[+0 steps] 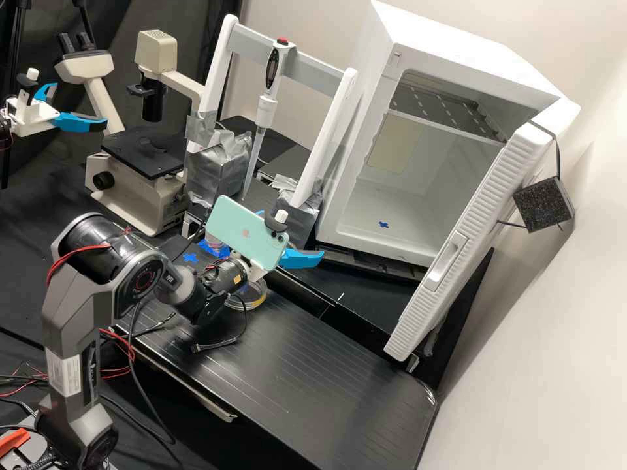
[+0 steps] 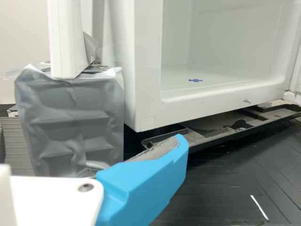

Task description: Move the petri dish to the incubator

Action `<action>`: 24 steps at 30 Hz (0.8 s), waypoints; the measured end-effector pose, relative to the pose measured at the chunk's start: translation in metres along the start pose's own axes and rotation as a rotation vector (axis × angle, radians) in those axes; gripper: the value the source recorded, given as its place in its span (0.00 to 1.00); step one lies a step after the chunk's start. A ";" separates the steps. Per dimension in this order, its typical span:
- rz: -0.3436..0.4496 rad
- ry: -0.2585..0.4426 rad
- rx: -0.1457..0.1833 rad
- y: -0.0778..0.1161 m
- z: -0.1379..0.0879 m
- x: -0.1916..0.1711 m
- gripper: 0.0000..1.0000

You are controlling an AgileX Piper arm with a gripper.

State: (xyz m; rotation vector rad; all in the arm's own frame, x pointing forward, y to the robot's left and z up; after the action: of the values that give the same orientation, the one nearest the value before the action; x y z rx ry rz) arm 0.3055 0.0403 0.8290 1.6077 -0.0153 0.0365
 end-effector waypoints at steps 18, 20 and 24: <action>0.055 0.027 0.025 0.013 0.012 -0.042 1.00; 0.075 0.061 0.036 0.016 0.012 -0.060 1.00; 0.086 0.118 0.042 0.014 0.012 -0.095 1.00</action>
State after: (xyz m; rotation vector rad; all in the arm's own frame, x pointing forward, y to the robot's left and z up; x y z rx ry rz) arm 0.2105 0.0266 0.8394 1.6436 0.0075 0.1999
